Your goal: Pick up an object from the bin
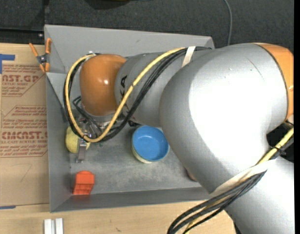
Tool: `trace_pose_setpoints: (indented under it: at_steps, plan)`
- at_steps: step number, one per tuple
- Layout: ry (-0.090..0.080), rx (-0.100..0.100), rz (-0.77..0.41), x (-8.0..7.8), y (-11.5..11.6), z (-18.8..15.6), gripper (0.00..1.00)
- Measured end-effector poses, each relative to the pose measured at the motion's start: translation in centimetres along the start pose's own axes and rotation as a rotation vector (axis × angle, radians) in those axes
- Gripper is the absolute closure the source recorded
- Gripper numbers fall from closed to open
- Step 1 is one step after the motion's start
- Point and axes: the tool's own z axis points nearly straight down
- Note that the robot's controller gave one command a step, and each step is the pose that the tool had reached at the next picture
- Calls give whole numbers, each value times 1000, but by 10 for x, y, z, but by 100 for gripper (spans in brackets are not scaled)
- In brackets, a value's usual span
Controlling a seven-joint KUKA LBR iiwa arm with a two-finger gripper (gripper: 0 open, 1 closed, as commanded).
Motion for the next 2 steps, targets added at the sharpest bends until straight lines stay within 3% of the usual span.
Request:
trace_pose_setpoints:
  at_steps: [1, 2]
  plan:
    - [6, 2, 496, 7, 1, 2, 100]
    - [6, 2, 495, 7, 1, 2, 100]
